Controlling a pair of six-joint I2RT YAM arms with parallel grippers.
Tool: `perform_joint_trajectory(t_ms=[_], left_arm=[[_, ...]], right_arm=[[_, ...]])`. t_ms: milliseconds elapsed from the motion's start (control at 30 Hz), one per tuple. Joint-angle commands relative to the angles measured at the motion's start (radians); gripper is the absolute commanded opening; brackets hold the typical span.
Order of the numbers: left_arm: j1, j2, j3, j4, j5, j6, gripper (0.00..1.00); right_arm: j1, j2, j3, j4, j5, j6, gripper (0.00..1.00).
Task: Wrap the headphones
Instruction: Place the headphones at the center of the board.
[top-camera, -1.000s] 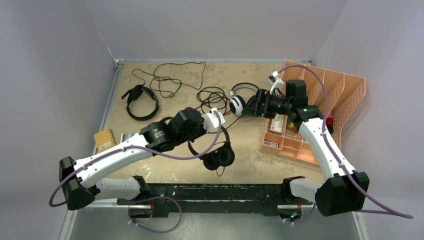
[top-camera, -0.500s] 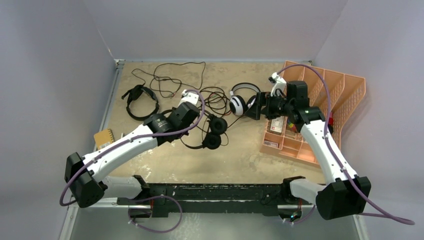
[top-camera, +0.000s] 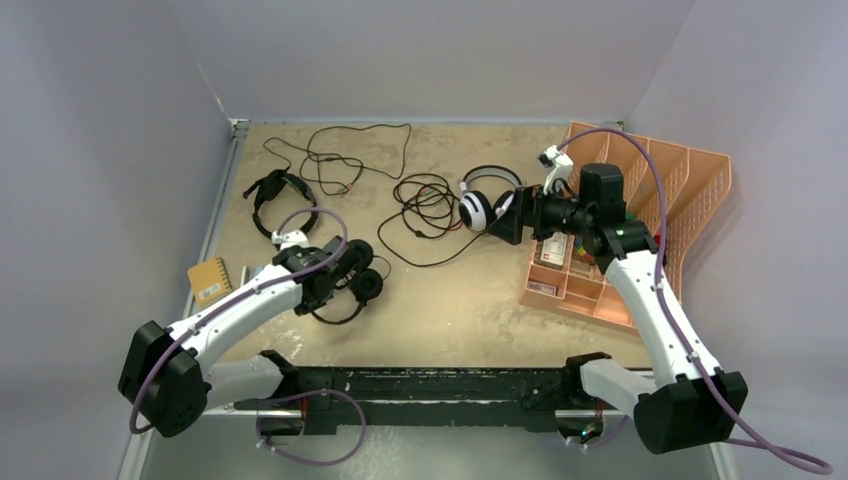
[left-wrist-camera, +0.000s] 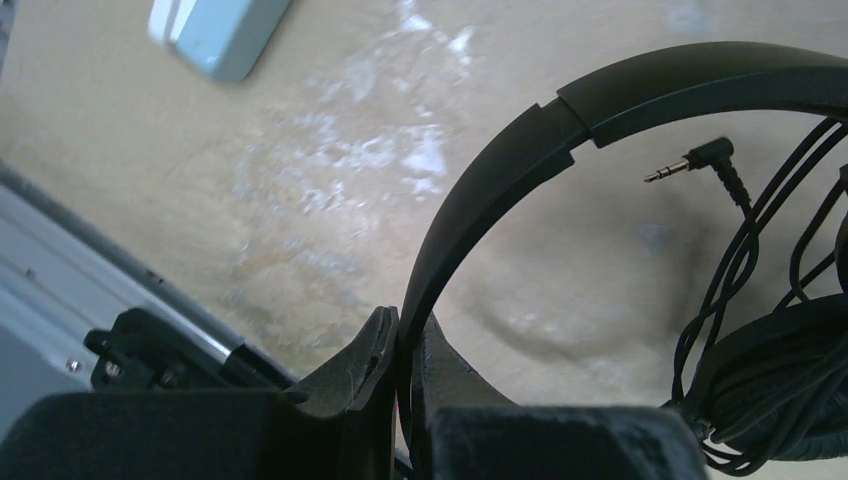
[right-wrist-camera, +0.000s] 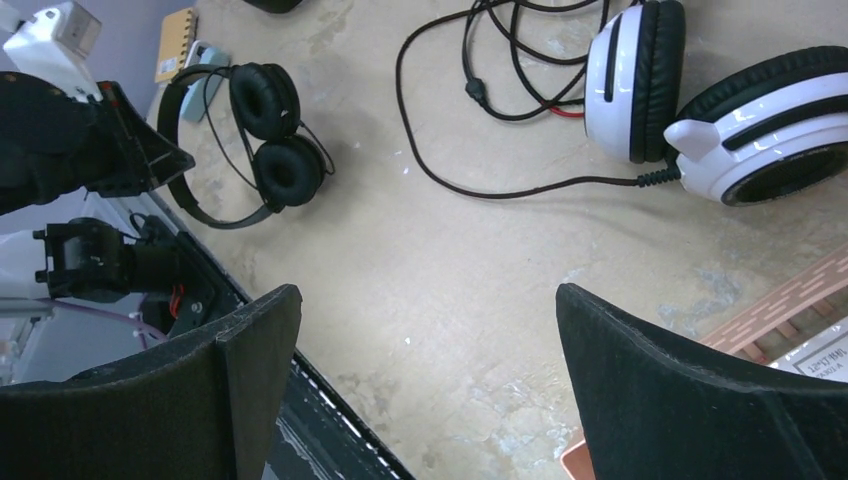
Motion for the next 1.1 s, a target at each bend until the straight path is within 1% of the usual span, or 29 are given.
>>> perform_joint_trajectory(t_ms=[0, 133, 233, 333, 400, 533, 700, 967, 1000, 1067], left_arm=[[0.054, -0.039, -0.015, -0.077, 0.022, -0.203, 0.0], [0.118, -0.057, -0.034, -0.118, 0.026, -0.253, 0.0], [0.224, -0.108, -0.08, -0.099, 0.086, -0.247, 0.0], [0.282, -0.137, -0.077, -0.11, 0.11, -0.27, 0.0], [0.32, -0.121, -0.073, -0.119, 0.125, -0.276, 0.0], [0.355, -0.018, -0.049, -0.178, 0.129, -0.346, 0.0], [0.436, 0.005, -0.09, -0.144, 0.191, -0.346, 0.0], [0.449, 0.067, -0.068, -0.177, 0.147, -0.386, 0.0], [0.45, 0.079, -0.064, -0.179, 0.145, -0.387, 0.02], [0.45, 0.091, -0.06, -0.18, 0.139, -0.391, 0.11]], right_arm=[[0.001, -0.021, -0.009, 0.047, -0.058, -0.008, 0.99], [0.003, -0.019, -0.02, 0.057, -0.075, 0.0, 0.99], [0.005, -0.014, -0.026, 0.063, -0.086, 0.006, 0.99], [0.007, -0.012, -0.031, 0.063, -0.087, 0.008, 0.99], [0.007, -0.011, -0.029, 0.06, -0.073, 0.008, 0.99], [0.007, -0.004, -0.021, 0.052, -0.062, 0.006, 0.99], [0.007, 0.014, -0.006, 0.045, -0.06, 0.004, 0.99], [0.007, 0.043, 0.013, 0.035, -0.044, -0.003, 0.99], [0.007, 0.048, 0.018, 0.03, -0.038, -0.007, 0.99], [0.007, 0.056, 0.036, 0.017, -0.016, -0.015, 0.99]])
